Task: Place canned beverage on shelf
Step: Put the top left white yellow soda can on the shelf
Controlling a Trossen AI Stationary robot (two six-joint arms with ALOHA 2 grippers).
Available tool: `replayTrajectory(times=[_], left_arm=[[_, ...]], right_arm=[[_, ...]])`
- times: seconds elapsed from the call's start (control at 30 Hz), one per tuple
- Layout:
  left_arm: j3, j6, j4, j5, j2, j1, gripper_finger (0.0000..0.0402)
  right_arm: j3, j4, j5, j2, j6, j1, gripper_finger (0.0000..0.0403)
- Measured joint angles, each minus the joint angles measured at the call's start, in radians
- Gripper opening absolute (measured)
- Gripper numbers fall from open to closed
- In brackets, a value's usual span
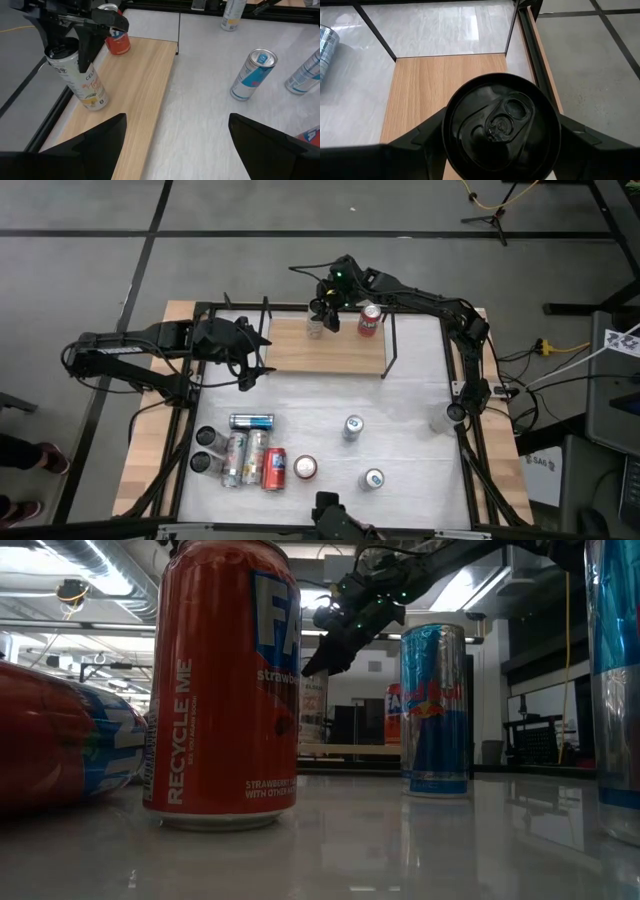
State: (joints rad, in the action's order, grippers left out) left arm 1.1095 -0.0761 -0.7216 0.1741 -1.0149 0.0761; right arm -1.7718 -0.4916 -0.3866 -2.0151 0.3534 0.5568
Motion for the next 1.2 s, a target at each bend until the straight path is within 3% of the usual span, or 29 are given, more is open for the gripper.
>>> replayTrajectory(times=[1.03, 1.2], left_arm=[[0.0, 0.0, 0.0, -0.003, 0.0, -0.001, 0.0344], [0.0, 0.0, 0.0, -0.003, 0.0, -0.001, 0.0344]], right_arm=[[-0.001, 0.02, 0.0, -0.021, -0.001, -0.001, 0.0258], [0.0, 0.022, 0.0, -0.021, -0.001, -0.001, 0.0283]])
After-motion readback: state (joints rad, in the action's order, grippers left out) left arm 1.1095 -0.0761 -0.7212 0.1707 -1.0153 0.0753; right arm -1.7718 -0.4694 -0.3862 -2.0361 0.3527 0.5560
